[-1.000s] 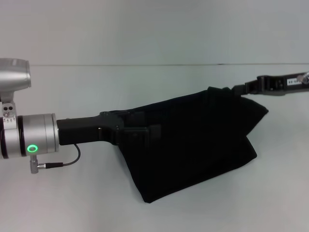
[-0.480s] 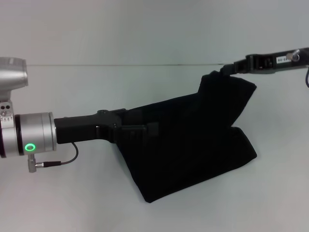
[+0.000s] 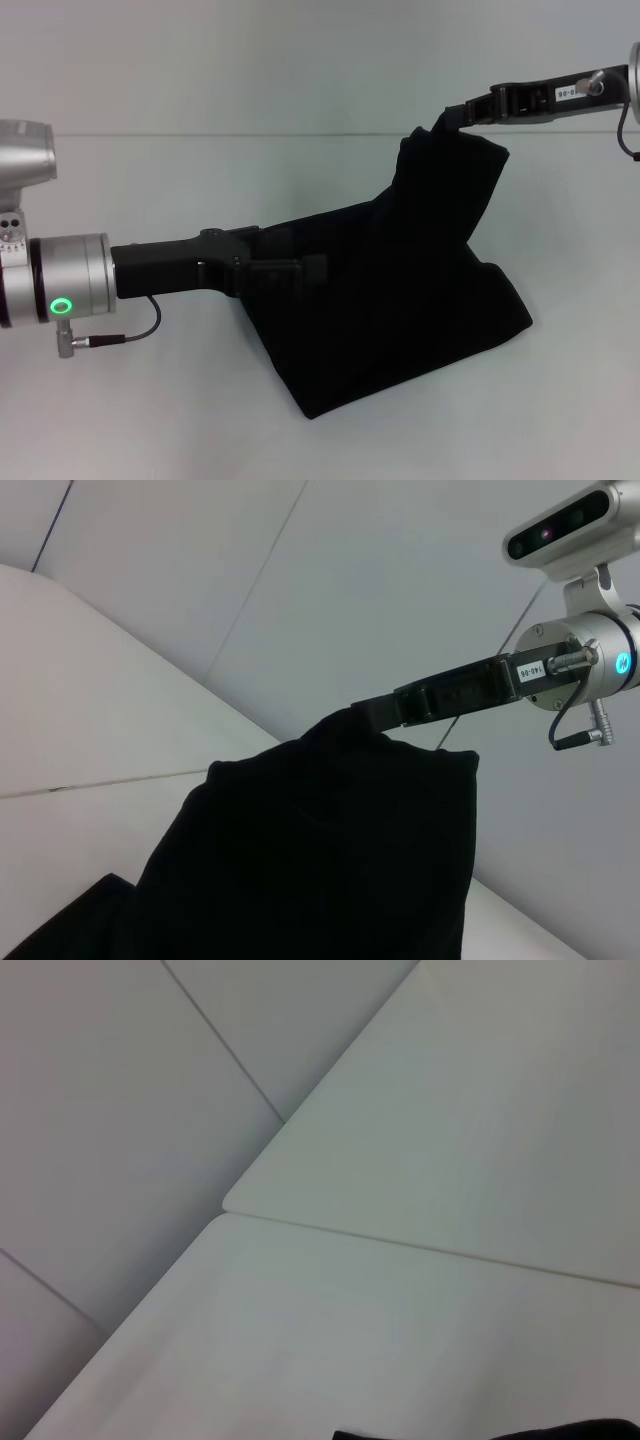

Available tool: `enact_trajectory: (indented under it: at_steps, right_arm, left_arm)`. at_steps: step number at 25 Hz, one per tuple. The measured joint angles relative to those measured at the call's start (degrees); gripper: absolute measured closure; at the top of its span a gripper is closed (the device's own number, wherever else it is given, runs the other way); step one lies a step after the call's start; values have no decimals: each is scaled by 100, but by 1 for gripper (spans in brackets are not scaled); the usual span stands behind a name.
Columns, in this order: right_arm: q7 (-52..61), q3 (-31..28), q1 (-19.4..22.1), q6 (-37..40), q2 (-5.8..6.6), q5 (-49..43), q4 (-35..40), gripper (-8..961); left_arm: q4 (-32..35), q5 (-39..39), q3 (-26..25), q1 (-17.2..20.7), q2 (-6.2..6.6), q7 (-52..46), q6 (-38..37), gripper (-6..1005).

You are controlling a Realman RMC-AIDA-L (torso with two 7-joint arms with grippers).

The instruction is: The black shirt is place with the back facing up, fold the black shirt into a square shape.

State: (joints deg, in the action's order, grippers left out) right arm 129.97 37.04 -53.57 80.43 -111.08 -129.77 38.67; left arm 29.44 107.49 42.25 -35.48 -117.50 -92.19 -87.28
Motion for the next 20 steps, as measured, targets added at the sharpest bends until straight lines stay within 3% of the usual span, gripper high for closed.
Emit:
enact_trajectory:
  at_steps: [20]
  right_arm:
    - [-139, 110, 1170, -352, -118, -9, -342, 943]
  left_arm:
    - [0, 0, -7, 7, -54, 2, -2, 141]
